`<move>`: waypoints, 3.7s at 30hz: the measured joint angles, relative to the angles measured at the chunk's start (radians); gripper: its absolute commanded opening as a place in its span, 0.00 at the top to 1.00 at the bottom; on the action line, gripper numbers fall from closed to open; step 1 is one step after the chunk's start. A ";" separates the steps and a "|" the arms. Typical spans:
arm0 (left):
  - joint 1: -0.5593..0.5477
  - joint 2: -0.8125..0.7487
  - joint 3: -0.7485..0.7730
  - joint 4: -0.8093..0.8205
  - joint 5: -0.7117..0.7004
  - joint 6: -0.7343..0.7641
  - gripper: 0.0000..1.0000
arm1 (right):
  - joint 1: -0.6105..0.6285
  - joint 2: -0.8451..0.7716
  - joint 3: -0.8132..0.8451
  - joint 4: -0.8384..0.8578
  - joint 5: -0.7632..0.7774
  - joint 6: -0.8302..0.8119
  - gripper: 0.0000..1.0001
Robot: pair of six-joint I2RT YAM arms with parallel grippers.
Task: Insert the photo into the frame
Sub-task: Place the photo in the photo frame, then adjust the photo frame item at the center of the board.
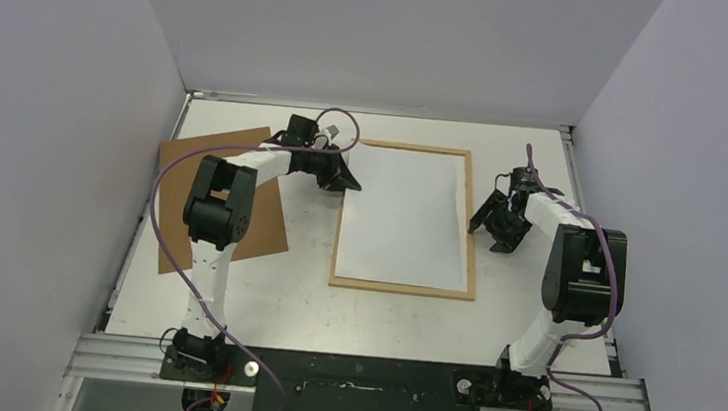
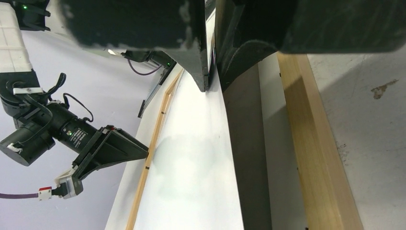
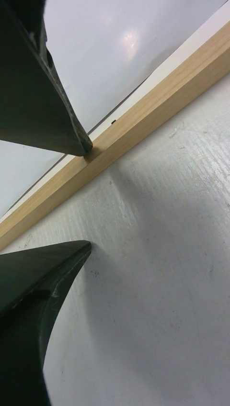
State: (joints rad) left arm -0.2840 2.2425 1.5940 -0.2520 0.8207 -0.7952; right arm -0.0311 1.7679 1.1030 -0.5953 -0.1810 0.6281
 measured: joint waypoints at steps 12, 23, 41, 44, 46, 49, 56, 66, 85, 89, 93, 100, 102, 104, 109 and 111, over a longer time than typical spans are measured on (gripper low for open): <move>-0.010 0.062 0.050 -0.037 -0.002 0.057 0.88 | 0.000 0.000 0.000 0.000 0.000 -0.008 0.34; -0.024 0.066 0.050 -0.018 0.000 0.053 0.81 | 0.000 0.001 0.000 0.002 0.000 -0.008 0.34; -0.043 0.066 0.050 0.020 -0.015 0.029 0.77 | 0.000 0.002 0.000 0.003 -0.003 -0.011 0.33; -0.045 0.066 0.050 0.024 -0.032 0.016 0.71 | 0.000 0.002 0.000 0.004 -0.003 -0.011 0.33; -0.046 0.066 0.050 0.024 -0.043 0.010 0.65 | 0.000 0.002 -0.001 0.004 -0.003 -0.011 0.33; -0.048 0.066 0.050 0.015 -0.064 0.011 0.52 | 0.000 0.002 -0.001 0.005 -0.003 -0.011 0.33; -0.052 0.062 0.075 -0.056 -0.089 0.048 0.34 | 0.000 0.001 -0.002 0.005 -0.003 -0.012 0.33; -0.052 0.038 0.179 -0.289 -0.209 0.151 0.31 | 0.000 -0.005 -0.008 0.011 -0.003 -0.013 0.32; 0.132 -0.188 0.140 -0.470 -0.412 0.277 0.32 | 0.024 -0.180 0.022 0.011 0.016 -0.044 0.20; 0.212 -0.242 0.085 -0.511 -0.514 0.304 0.37 | 0.124 -0.184 0.076 0.018 0.019 -0.054 0.20; 0.303 -0.275 0.010 -0.538 -0.609 0.305 0.47 | 0.271 -0.176 0.131 0.037 0.015 -0.039 0.21; 0.472 -0.294 -0.116 -0.546 -0.715 0.273 0.56 | 0.506 -0.032 0.296 0.150 0.005 0.038 0.23; 0.474 -0.290 -0.116 -0.552 -0.743 0.272 0.56 | 0.564 0.027 0.342 0.178 0.002 0.067 0.24; 0.465 -0.285 -0.120 -0.556 -0.766 0.272 0.57 | 0.625 0.087 0.383 0.204 -0.008 0.104 0.24; 0.448 -0.275 -0.191 -0.557 -0.790 0.268 0.63 | 0.739 0.210 0.458 0.237 -0.049 0.199 0.26; 0.441 -0.271 -0.226 -0.560 -0.782 0.265 0.64 | 0.761 0.245 0.484 0.244 -0.063 0.226 0.26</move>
State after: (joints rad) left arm 0.1566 1.9717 1.3682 -0.8124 0.0383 -0.5304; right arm 0.7303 2.0125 1.5867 -0.3515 -0.2436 0.8539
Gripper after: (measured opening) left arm 0.373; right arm 0.744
